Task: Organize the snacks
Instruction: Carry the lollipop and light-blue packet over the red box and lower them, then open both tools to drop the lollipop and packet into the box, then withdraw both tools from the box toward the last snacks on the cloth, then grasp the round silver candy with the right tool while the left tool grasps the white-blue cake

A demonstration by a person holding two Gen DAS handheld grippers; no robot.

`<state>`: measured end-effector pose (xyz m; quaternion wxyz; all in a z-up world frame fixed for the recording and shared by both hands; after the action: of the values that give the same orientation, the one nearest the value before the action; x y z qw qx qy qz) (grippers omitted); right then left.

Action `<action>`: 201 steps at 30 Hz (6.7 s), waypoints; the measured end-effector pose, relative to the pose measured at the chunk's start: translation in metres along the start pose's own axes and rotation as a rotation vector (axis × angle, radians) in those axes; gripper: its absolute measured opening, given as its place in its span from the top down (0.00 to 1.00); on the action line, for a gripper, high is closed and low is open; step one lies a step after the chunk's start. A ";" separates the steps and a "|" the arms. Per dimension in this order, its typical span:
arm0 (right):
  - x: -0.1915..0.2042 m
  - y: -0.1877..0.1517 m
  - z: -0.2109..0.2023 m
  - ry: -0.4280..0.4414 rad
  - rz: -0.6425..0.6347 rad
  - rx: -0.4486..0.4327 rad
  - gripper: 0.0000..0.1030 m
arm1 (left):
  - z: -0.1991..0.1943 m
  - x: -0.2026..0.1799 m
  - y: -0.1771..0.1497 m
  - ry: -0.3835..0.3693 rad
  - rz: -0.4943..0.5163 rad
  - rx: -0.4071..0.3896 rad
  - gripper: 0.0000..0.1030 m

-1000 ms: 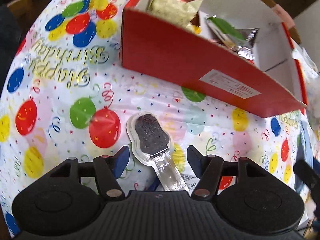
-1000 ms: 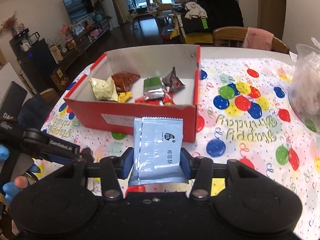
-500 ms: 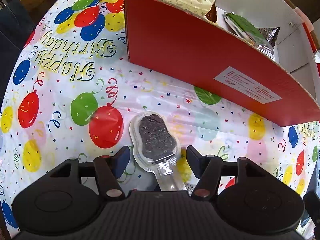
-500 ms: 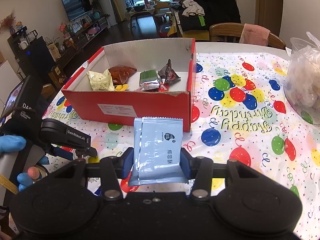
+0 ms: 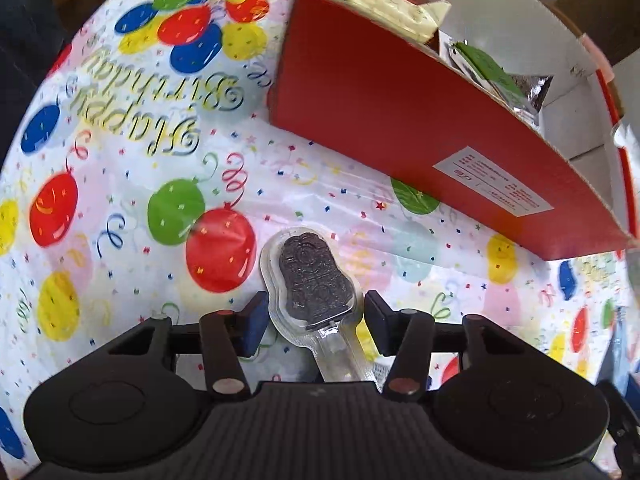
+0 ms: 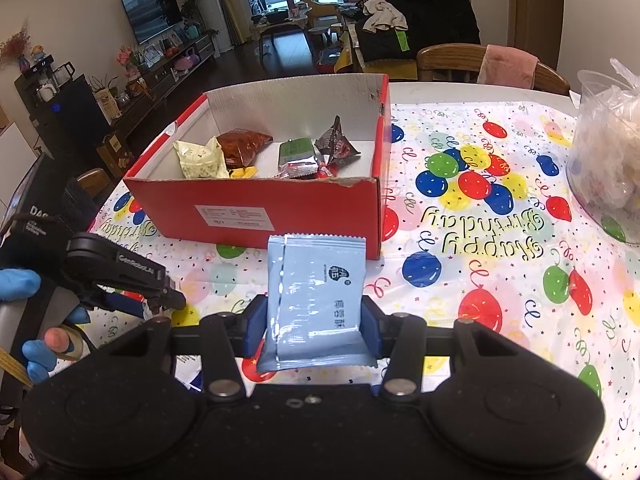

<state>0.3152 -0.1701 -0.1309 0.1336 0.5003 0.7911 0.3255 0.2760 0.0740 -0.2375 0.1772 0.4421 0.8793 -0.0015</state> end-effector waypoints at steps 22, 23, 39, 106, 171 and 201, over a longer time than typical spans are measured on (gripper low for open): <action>0.026 0.018 -0.018 0.018 -0.049 -0.047 0.55 | -0.077 0.016 -0.015 -0.086 0.067 -0.121 0.51; 0.027 0.021 -0.019 0.020 -0.048 -0.053 0.55 | -0.083 0.010 -0.014 -0.088 0.088 -0.138 0.51; 0.018 0.101 0.000 0.024 -0.052 -0.097 0.55 | -0.138 -0.071 0.052 -0.077 0.285 -0.296 0.51; 0.044 0.130 0.070 0.048 -0.180 0.018 0.22 | -0.073 -0.102 0.119 0.031 0.382 -0.218 0.43; 0.167 -0.183 -0.023 0.147 -0.560 0.253 0.26 | -0.095 0.051 -0.114 -0.034 0.421 -0.192 0.22; 0.127 -0.156 -0.014 0.174 -0.352 0.211 0.69 | -0.070 -0.014 -0.099 -0.037 0.605 -0.088 0.22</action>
<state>0.1391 -0.1081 -0.2072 0.0664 0.3354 0.9046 0.2546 0.1852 0.0137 -0.1825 0.2045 0.6758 0.7034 0.0813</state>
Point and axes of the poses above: each gripper's, at about its wrist camera, not at the fingertips, and z roughly the way its jaws point, x to its left, y to its top, the point moved 8 cm from there along z, roughly the way its jaws point, and after that the axes turned 4 degrees about -y, right-handed, at the moved point
